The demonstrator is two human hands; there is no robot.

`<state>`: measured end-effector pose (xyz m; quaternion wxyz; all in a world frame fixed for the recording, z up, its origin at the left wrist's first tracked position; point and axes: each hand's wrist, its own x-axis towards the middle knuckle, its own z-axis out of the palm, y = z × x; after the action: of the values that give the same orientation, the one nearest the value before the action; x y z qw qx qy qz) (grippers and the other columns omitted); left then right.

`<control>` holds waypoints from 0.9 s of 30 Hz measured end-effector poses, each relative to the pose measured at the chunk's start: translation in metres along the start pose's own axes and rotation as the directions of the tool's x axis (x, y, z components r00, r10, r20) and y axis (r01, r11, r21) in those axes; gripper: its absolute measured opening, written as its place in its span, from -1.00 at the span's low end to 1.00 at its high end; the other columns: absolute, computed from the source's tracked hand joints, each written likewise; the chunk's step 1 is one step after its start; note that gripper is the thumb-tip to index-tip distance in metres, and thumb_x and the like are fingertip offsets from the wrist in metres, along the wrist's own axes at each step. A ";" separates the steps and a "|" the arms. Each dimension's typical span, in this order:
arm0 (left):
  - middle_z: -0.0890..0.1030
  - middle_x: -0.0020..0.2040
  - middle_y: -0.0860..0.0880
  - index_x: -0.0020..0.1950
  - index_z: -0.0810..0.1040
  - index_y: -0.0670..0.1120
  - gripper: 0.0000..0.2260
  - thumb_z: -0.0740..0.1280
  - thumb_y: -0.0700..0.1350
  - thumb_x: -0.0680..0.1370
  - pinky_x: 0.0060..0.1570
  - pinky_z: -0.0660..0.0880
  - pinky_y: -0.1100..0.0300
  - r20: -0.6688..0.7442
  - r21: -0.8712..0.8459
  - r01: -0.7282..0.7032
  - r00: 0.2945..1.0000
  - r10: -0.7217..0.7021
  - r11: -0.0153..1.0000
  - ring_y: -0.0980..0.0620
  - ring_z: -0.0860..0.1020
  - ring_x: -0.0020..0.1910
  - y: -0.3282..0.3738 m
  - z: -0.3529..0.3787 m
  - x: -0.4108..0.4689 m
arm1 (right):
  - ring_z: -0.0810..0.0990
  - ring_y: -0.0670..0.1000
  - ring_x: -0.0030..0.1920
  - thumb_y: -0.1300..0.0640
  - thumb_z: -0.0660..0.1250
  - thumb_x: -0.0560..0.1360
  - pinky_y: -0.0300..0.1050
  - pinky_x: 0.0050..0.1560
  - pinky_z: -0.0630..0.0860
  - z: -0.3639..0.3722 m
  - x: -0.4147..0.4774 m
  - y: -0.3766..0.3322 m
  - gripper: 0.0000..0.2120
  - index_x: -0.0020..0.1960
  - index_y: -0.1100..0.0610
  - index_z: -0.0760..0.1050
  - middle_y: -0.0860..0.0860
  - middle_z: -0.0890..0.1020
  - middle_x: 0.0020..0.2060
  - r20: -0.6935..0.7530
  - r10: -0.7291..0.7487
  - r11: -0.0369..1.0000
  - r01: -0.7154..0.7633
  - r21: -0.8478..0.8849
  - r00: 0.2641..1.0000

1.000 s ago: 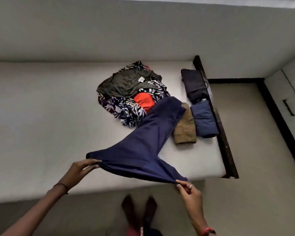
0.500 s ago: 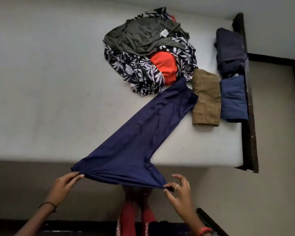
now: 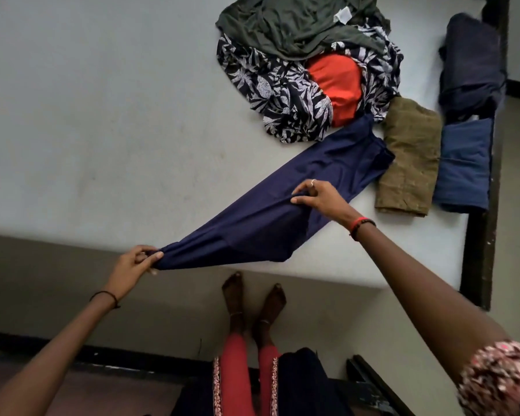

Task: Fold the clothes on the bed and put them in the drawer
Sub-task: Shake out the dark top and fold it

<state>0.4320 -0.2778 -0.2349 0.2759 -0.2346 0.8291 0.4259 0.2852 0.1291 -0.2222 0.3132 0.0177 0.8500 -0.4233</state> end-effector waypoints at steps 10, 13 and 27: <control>0.56 0.00 -0.18 0.25 0.46 -0.25 -0.59 0.43 -0.11 0.47 -0.17 0.47 0.19 0.132 0.056 0.299 0.944 -0.304 0.953 -0.03 0.53 -0.34 -0.001 -0.004 0.040 | 0.51 0.10 0.00 0.24 0.33 0.47 -0.12 0.03 0.38 0.043 0.085 0.004 -0.78 0.11 0.24 0.52 0.15 0.59 -0.03 -0.177 0.073 0.955 -0.120 -0.271 0.982; 0.57 -0.15 -0.10 -0.02 0.57 -0.15 -0.78 0.45 -0.04 0.45 -0.23 0.42 0.22 0.152 0.187 0.296 0.933 -0.325 0.937 0.01 0.53 -0.32 0.007 -0.012 0.046 | 0.45 0.19 0.19 0.21 0.21 0.54 0.04 0.20 0.36 0.073 0.059 -0.009 -0.73 0.22 0.24 0.46 0.19 0.52 0.15 -0.358 -0.063 0.929 -0.076 -0.362 0.931; 0.57 -0.33 -0.15 -0.14 0.62 -0.23 -0.76 0.47 -0.03 0.43 -0.37 0.38 0.26 0.269 0.338 0.271 0.890 -0.369 0.901 0.00 0.47 -0.37 0.084 -0.049 0.034 | 0.08 0.16 0.52 0.15 0.32 0.44 0.06 0.51 -0.07 0.260 -0.030 -0.081 -0.23 0.50 0.35 0.02 0.25 0.16 0.49 -0.028 -0.358 0.823 0.301 -0.481 0.933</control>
<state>0.3419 -0.2795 -0.1855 0.5079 -0.2522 0.7746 0.2800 0.4203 -0.1057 -0.2644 0.1794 -0.1811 0.9338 -0.2511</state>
